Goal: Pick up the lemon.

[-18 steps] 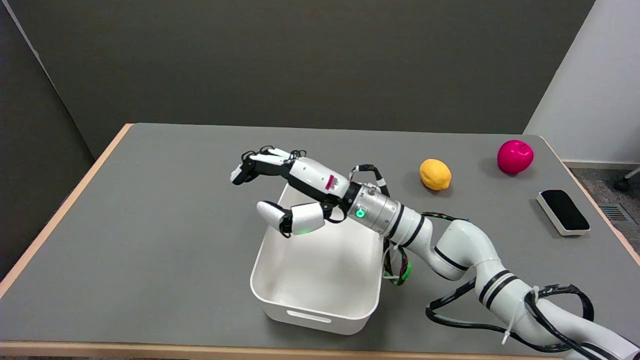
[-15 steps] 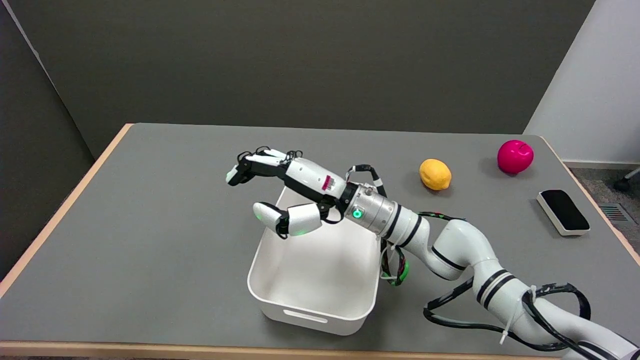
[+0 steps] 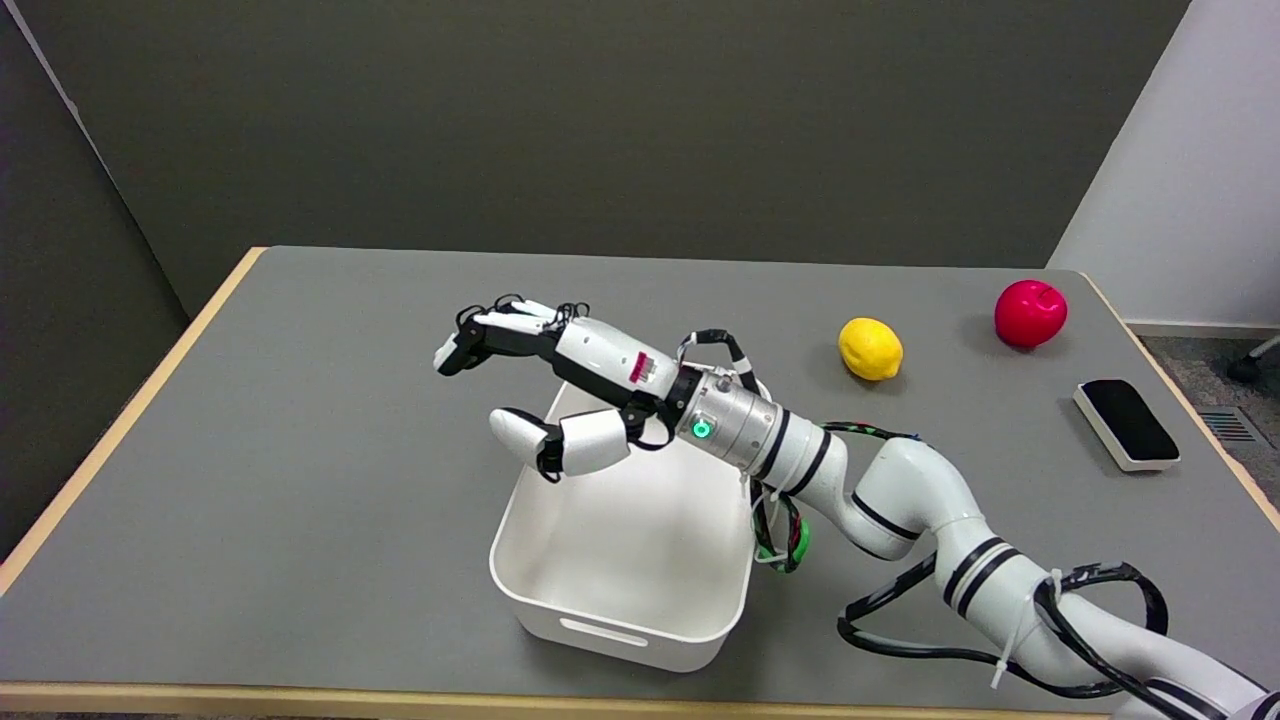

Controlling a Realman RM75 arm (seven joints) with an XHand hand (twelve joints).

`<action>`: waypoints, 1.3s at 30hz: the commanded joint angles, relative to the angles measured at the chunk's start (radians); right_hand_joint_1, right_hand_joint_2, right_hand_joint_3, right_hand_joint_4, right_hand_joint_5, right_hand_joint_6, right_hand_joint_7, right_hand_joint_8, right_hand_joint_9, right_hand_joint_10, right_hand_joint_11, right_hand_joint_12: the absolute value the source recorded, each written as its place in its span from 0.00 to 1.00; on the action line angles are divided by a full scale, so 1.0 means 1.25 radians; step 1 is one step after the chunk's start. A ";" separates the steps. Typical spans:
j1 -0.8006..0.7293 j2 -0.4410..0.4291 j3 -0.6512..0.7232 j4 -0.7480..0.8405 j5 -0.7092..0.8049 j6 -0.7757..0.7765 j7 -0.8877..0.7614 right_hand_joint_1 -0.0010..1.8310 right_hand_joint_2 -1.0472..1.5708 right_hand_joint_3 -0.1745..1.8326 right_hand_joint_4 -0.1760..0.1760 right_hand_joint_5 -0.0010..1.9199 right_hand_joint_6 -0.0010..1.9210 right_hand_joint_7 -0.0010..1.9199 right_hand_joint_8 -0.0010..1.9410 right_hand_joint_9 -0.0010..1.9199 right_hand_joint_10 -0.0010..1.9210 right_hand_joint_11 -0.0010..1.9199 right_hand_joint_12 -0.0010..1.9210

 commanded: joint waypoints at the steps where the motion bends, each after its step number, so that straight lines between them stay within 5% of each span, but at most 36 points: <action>1: -0.019 0.000 0.057 0.008 0.000 0.005 -0.003 0.28 0.75 0.56 0.45 0.14 0.52 0.23 0.23 0.18 0.40 0.05 0.63; 10: -0.150 0.071 0.305 0.154 -0.001 0.124 -0.007 0.30 0.72 0.57 0.42 0.16 0.44 0.23 0.24 0.19 0.43 0.07 0.63; 22: -0.250 0.066 0.664 0.076 -0.001 0.149 -0.148 0.28 0.69 0.58 0.37 0.15 0.30 0.20 0.24 0.16 0.43 0.05 0.62; 39: -0.259 0.095 0.763 -0.067 -0.001 0.249 -0.148 0.28 0.65 0.57 0.39 0.10 0.23 0.13 0.20 0.10 0.39 0.03 0.59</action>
